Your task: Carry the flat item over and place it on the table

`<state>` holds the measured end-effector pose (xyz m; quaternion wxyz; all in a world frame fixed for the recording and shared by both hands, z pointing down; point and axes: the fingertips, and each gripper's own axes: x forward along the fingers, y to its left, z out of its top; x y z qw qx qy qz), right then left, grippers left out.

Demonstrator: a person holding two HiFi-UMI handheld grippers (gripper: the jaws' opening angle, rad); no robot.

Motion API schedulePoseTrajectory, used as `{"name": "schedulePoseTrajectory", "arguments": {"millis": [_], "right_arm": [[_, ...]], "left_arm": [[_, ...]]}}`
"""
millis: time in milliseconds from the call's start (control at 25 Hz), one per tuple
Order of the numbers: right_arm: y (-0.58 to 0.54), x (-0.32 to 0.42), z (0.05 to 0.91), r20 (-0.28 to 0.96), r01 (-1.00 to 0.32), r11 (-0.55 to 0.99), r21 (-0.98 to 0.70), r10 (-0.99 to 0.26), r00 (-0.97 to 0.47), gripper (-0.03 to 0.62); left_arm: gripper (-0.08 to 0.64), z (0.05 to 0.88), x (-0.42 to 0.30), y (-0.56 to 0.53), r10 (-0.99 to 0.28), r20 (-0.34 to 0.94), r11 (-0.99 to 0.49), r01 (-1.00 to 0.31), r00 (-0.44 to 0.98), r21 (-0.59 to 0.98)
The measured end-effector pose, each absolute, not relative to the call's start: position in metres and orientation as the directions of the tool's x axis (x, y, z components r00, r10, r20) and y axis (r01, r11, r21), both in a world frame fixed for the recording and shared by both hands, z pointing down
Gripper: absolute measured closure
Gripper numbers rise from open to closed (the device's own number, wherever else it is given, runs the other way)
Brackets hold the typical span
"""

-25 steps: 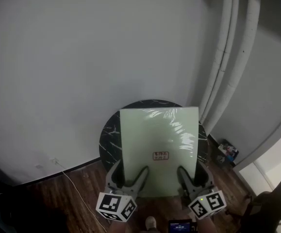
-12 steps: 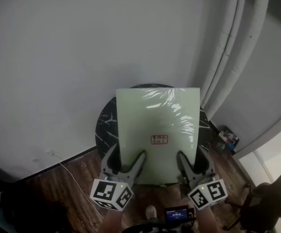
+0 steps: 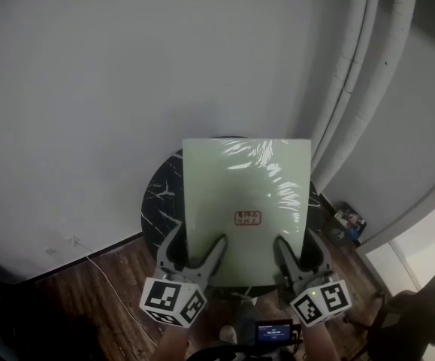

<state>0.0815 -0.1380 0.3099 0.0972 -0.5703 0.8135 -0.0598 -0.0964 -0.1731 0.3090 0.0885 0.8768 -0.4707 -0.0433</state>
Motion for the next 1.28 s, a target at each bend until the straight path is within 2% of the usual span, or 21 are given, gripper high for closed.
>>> {"name": "schedulePoseTrajectory", "arguments": {"millis": [360, 1280], "right_arm": [[-0.184, 0.088, 0.334, -0.044, -0.907, 0.356, -0.224, -0.934, -0.355, 0.362], [-0.262, 0.102, 0.443, 0.164, -0.878, 0.336, -0.340, -0.899, -0.407, 0.362]], "left_arm": [[0.186, 0.335, -0.091, -0.215, -0.846, 0.046, -0.510, -0.831, 0.531, 0.225], [0.187, 0.445, -0.078, -0.283, -0.838, 0.259, -0.405, -0.865, 0.481, 0.297]]}}
